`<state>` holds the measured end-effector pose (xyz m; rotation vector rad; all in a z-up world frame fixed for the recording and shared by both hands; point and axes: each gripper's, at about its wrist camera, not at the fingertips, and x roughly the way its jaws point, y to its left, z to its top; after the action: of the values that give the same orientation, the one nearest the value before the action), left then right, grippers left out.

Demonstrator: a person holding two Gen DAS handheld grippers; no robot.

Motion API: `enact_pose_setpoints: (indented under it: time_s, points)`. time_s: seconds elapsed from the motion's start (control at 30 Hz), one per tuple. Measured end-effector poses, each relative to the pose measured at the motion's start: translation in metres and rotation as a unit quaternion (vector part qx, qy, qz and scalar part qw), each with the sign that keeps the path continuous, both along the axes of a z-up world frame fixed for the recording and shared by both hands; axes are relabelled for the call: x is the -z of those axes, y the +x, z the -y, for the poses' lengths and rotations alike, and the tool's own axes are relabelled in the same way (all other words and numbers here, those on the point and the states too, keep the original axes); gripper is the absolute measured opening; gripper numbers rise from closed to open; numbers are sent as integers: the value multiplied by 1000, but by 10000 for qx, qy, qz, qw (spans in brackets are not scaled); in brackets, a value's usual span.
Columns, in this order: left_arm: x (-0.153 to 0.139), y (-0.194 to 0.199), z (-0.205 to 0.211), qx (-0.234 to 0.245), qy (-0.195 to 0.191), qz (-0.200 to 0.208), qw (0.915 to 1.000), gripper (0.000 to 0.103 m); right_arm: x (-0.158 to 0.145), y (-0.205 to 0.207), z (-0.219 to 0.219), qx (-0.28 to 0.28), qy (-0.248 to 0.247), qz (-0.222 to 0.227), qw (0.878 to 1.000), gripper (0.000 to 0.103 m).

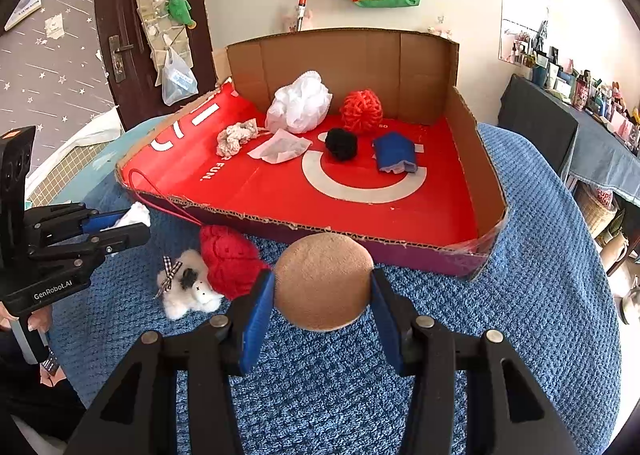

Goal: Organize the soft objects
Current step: 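Grasp the round cork coaster with the right tool while the left tool grasps the white folded cloth, then carry the cork coaster and white cloth into the box and lower them onto the red paper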

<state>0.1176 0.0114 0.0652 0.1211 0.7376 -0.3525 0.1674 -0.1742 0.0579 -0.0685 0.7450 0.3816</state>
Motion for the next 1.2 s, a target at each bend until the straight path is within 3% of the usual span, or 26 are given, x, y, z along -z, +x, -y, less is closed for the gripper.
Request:
enact_pose_setpoints:
  time_s: [0.27, 0.6, 0.83, 0.97, 1.2]
  points:
    - [-17, 5, -5, -78, 24, 223, 9997, 21, -17, 6, 0, -5, 82, 179, 9998, 51]
    - [-34, 48, -14, -229, 43, 336, 9992, 21, -48, 31, 1, 141, 74, 524, 9985, 51]
    - [-17, 87, -10, -152, 206, -44, 9997, 21, -30, 80, -6, 289, -253, 211, 9990, 51]
    - [-9, 104, -8, -126, 400, -237, 9988, 21, -14, 106, -16, 260, -676, -28, 9974, 51]
    - [6, 124, -1, 18, 692, -570, 9960, 21, 7, 122, -18, 216, -1171, -398, 9921, 51]
